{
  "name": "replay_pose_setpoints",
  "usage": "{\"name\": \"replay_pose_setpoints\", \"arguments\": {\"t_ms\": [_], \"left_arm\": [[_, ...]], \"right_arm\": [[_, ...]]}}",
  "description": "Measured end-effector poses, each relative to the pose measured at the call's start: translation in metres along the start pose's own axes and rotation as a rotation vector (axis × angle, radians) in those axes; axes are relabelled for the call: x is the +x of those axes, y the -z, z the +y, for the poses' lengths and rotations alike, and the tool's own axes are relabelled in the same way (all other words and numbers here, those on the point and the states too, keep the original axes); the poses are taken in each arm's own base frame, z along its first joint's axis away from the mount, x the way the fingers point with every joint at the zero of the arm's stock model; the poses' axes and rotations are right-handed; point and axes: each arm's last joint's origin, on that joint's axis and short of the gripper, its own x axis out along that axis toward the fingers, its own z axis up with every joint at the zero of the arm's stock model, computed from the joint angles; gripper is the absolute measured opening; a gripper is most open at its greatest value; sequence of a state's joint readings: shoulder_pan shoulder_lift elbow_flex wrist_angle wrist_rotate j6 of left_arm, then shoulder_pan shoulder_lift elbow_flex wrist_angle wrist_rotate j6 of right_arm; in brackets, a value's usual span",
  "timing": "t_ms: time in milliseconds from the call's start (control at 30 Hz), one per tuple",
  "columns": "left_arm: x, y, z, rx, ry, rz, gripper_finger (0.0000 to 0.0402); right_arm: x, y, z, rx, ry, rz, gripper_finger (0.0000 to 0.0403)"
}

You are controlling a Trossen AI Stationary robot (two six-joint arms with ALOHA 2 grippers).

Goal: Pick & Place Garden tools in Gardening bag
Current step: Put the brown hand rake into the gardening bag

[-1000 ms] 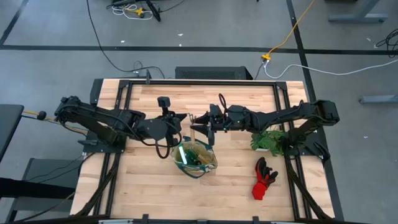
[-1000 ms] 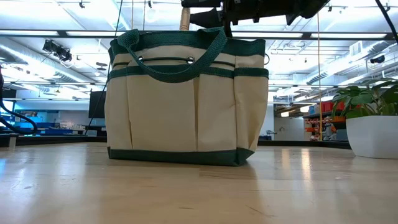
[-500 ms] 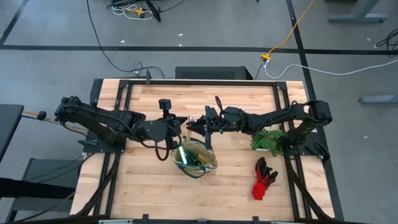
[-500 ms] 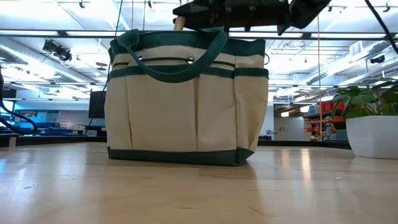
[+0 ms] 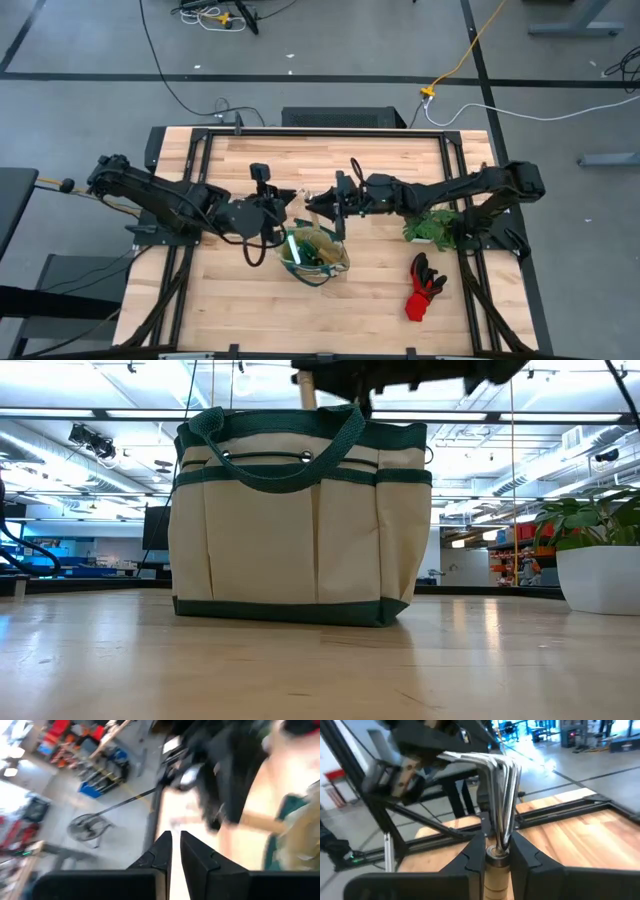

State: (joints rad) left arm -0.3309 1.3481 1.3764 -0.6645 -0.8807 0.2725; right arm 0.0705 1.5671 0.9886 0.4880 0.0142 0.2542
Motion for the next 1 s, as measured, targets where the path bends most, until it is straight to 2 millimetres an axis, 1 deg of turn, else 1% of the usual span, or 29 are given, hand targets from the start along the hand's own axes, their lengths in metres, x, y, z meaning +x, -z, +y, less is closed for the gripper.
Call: {"name": "replay_pose_setpoints", "arguments": {"t_ms": [67, 167, 400, 567, 767, 867, 1000], "left_arm": [[-0.005, 0.003, 0.003, 0.009, -0.068, 0.022, 0.0042], [-0.014, 0.004, 0.012, -0.051, -0.110, 0.009, 0.0042], [-0.028, 0.013, 0.023, -0.159, -0.064, 0.002, 0.0043], [-0.030, 0.019, 0.020, -0.214, 0.011, 0.038, 0.0044], [-0.029, 0.028, 0.015, -0.256, 0.086, 0.099, 0.0044], [-0.026, 0.031, 0.009, -0.251, 0.099, 0.115, 0.0044], [-0.026, 0.035, 0.008, -0.258, 0.098, 0.145, 0.0044]], "right_arm": [[-0.006, -0.002, 0.010, -0.030, -0.011, 0.024, 0.0045], [-0.008, 0.004, 0.028, -0.063, -0.051, 0.053, 0.0045], [-0.014, 0.015, 0.061, -0.136, 0.032, 0.042, 0.0045], [-0.019, 0.020, 0.078, -0.176, 0.061, 0.041, 0.0045], [-0.022, 0.028, 0.089, -0.201, 0.140, 0.054, 0.0045], [-0.019, 0.036, 0.090, -0.215, 0.167, 0.074, 0.0045], [-0.015, 0.043, 0.089, -0.218, 0.178, 0.090, 0.0045]]}}
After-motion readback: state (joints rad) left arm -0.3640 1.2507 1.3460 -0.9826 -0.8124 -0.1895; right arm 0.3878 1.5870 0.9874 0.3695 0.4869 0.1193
